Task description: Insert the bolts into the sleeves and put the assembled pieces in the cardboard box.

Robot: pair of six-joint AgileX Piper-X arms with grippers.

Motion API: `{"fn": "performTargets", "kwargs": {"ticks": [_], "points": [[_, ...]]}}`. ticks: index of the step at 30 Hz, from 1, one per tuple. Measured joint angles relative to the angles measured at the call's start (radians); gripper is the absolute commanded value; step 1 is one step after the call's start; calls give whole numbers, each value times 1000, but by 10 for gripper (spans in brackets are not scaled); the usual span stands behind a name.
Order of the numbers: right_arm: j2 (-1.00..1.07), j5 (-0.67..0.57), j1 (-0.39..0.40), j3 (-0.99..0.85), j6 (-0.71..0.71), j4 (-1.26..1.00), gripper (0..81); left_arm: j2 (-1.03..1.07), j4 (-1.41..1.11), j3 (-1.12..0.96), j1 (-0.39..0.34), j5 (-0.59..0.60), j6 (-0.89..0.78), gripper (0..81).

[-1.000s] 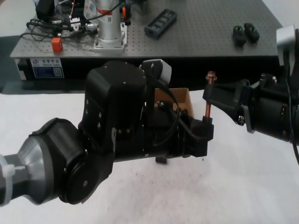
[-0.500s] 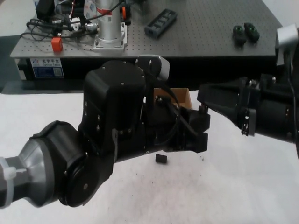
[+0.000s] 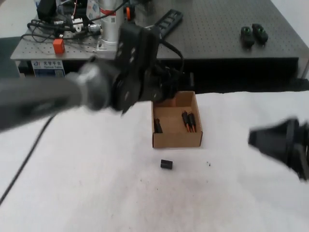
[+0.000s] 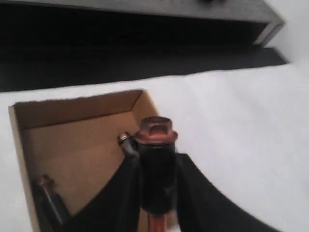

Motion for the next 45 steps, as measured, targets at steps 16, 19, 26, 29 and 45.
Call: {"fn": "performTargets", "kwargs": {"ticks": [16, 19, 26, 29, 45], "points": [[-3, 215, 0, 0, -142, 355, 417, 324, 347, -392, 0, 83, 9, 242], [2, 215, 0, 0, -144, 355, 417, 324, 347, -402, 0, 84, -1, 358], [118, 215, 55, 0, -177, 365, 417, 253, 402, -406, 4, 68, 14, 277], [210, 217, 130, -2, -206, 345, 417, 166, 472, -406, 13, -23, 75, 233], [1062, 397, 364, -635, -634, 316, 377, -548, 386, 414, 246, -147, 172, 224]]}}
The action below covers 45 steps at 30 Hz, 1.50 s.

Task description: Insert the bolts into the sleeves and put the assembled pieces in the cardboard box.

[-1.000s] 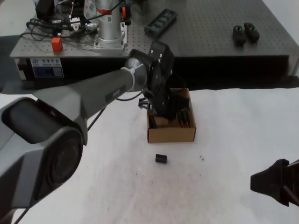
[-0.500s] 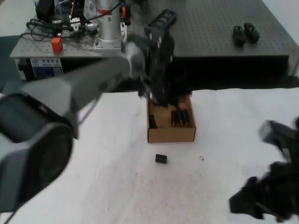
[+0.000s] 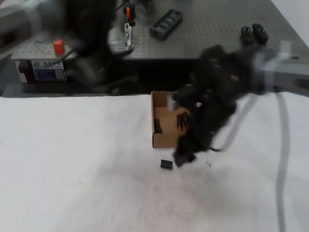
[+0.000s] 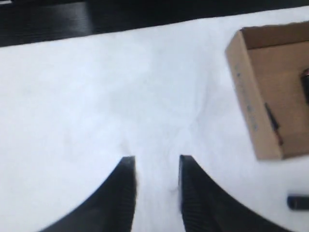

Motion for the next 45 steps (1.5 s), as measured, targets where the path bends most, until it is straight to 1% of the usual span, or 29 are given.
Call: {"fn": "performTargets", "kwargs": {"ticks": [3, 5, 6, 10, 12, 19, 21, 25, 26, 28, 31, 32, 34, 36, 37, 39, 40, 42, 44, 45], "points": [[126, 30, 40, -148, -49, 23, 377, -85, -21, 88, 22, 35, 21, 224], [204, 68, 67, -240, -83, 53, 377, -110, -24, 110, 27, 43, 31, 224], [237, 107, 79, -319, -123, 97, 377, -131, -25, 129, 30, 43, 43, 224], [332, 168, 112, -430, -173, 172, 368, -166, -25, 154, 30, 49, 76, 224], [369, 187, 120, -462, -185, 192, 342, -171, -25, 157, 30, 49, 83, 224], [394, 212, 122, -468, -194, 218, 304, -175, -27, 157, 30, 50, 98, 224], [394, 214, 124, -468, -196, 220, 231, -175, -27, 159, 30, 50, 101, 224], [394, 237, 125, -468, -197, 225, 8, -175, -27, 159, 30, 51, 101, 224], [394, 247, 125, -468, -197, 229, 45, -175, -25, 159, 30, 51, 101, 224], [394, 256, 125, -469, -197, 236, 42, -175, -17, 159, 30, 66, 108, 224], [385, 254, 111, -469, -184, 250, 42, -175, 32, 159, 30, 162, 193, 225], [376, 234, 100, -469, -175, 260, 42, -175, 32, 159, 30, 169, 199, 225], [340, 170, 72, -455, -142, 283, 42, -175, 71, 159, 21, 237, 248, 225], [301, 110, 50, -420, -107, 290, 42, -166, 92, 162, -6, 286, 278, 225], [266, 105, 33, -415, -107, 290, 42, -144, 90, 162, -45, 313, 293, 225], [163, 66, -1, -367, -77, 285, 42, -107, 77, 162, -99, 331, 299, 225], [163, 49, -4, -334, -65, 279, 42, -83, 68, 162, -128, 339, 301, 225], [53, 23, -40, -256, -40, 256, 42, -31, 55, 153, -188, 352, 312, 225], [-71, 4, -77, -162, -17, 227, 42, 32, 48, 134, -258, 359, 333, 225], [-121, -6, -93, -120, -6, 220, 42, 93, 46, 117, -323, 360, 349, 225]]}}
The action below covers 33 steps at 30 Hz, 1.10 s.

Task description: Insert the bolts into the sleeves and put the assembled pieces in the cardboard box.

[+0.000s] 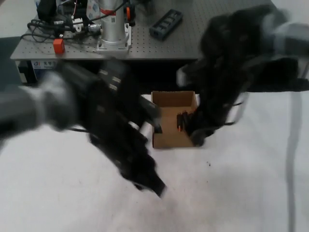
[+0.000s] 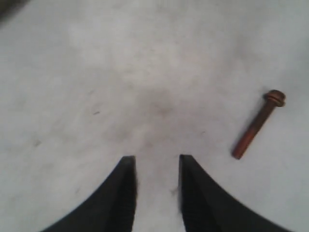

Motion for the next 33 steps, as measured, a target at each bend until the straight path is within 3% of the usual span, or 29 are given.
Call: {"fn": "performTargets", "kwargs": {"ticks": [5, 10, 16, 28, 30, 33], "points": [[-377, -60, -142, 333, 36, -12, 42, 152, -10, -104, -165, -8, 93, 294], [-592, -77, -214, 513, 39, -8, 42, 250, 3, -230, -237, -86, 268, 339], [-747, -78, -233, 602, 67, -8, 42, 297, 50, -241, -275, -95, 346, 339], [-754, -78, -234, 626, 83, -6, 42, 367, 37, -241, -352, -107, 391, 337], [-754, -78, -234, 626, 83, -4, 42, 370, 37, -245, -355, -115, 392, 298], [-754, -78, -234, 626, 83, 0, 42, 375, 37, -251, -357, -133, 394, 127]]}}
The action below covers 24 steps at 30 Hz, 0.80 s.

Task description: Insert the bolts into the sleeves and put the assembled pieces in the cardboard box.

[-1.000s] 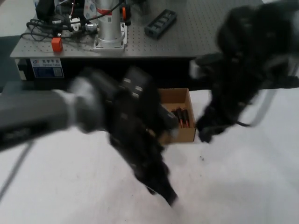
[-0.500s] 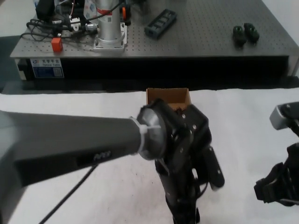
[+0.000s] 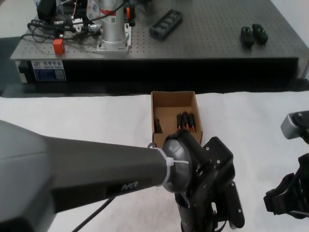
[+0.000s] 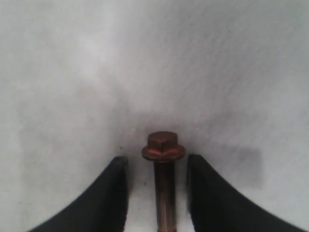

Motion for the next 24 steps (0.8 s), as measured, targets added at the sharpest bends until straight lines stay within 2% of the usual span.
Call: {"fn": "performTargets", "kwargs": {"ticks": [1, 2, 7, 10, 14, 15, 16, 18, 19, 21, 24], "points": [[0, 0, 0, 0, 0, 0, 42, 2, 0, -1, -2, -2, 0, 41], [0, 0, 0, 0, 0, 0, 42, 2, 0, -2, -2, -2, 0, 5], [-5, 0, 0, 0, 0, 0, 42, 3, -5, -7, -5, -9, -17, 1], [-25, -2, 0, 3, 0, 7, 42, -21, -10, -8, -7, -98, -151, 6], [-105, -41, 0, 37, 1, 7, 42, -142, -67, 0, 63, -119, -336, 7], [-146, -75, 0, 56, 1, 7, 42, -190, -106, 3, 91, -103, -396, 7], [-150, -167, 0, 106, 29, -3, 42, -241, -149, 10, 116, -69, -452, 7], [-166, -220, 0, 137, 53, -16, 42, -343, -276, 48, 176, 20, -592, 7], [-196, -327, 0, 207, 116, -68, 42, -393, -356, 81, 204, 62, -670, 7], [-214, -408, 13, 272, 195, -156, 42, -467, -494, 149, 239, 145, -807, 7], [-217, -463, 62, 331, 324, -337, 42, -555, -730, 290, 252, 255, -984, 7]]}}
